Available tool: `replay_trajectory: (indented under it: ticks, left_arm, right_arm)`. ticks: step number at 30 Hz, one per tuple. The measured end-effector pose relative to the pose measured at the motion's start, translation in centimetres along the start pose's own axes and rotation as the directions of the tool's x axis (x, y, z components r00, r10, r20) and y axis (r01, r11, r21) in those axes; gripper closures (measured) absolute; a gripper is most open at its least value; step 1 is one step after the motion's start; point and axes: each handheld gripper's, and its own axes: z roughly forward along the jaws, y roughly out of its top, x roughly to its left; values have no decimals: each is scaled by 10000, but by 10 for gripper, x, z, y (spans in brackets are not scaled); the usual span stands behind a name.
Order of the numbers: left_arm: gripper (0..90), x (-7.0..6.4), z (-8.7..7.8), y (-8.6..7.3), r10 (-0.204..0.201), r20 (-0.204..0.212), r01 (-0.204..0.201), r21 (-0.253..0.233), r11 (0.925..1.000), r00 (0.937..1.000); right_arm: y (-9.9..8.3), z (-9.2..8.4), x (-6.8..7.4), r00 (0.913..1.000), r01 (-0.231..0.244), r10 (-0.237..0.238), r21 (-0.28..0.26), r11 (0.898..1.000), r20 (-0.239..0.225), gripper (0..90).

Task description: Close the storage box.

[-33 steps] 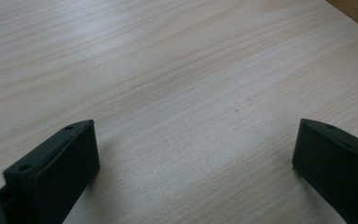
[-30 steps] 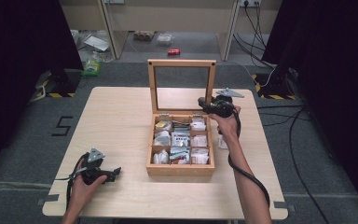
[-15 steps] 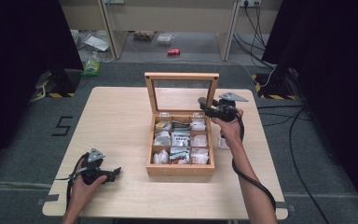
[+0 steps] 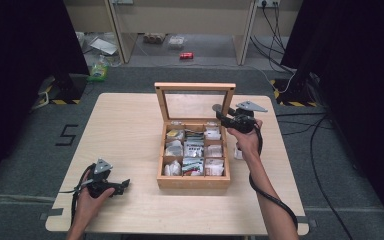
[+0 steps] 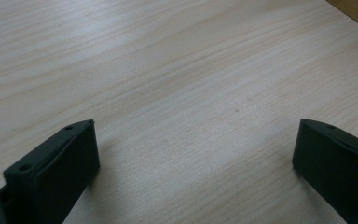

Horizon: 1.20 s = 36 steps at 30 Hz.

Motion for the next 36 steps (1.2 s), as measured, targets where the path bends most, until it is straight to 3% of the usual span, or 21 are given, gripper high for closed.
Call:
replay_trajectory:
  ticks: [3, 9, 18, 28, 36]
  left_arm:
    - [0, 0, 0, 0, 1, 1, -1, 2, 10000, 10000]
    - [0, 0, 0, 0, 0, 2, 0, 6, 10000, 10000]
    - [0, 0, 0, 0, 1, -2, -1, -2, 10000, 10000]
    - [0, 0, 0, 0, -26, -25, 26, -13, 10000, 10000]
    - [0, 0, 0, 0, -12, -23, 12, -1, 10000, 10000]
  right_arm:
    - [0, -3, 4, 9991, 232, -232, -4, 9997, 343, 490]
    - [2, -13, 2, 9987, 25, -10, -303, 9995, 507, 491]
    - [1, -23, 6, 9987, 257, -238, -413, 9988, 459, 485]
    - [-9, -33, 10, 9997, -108, 112, -207, 9997, 199, 467]
    - [-11, -41, 15, 9995, 303, -304, 117, 9995, 84, 467]
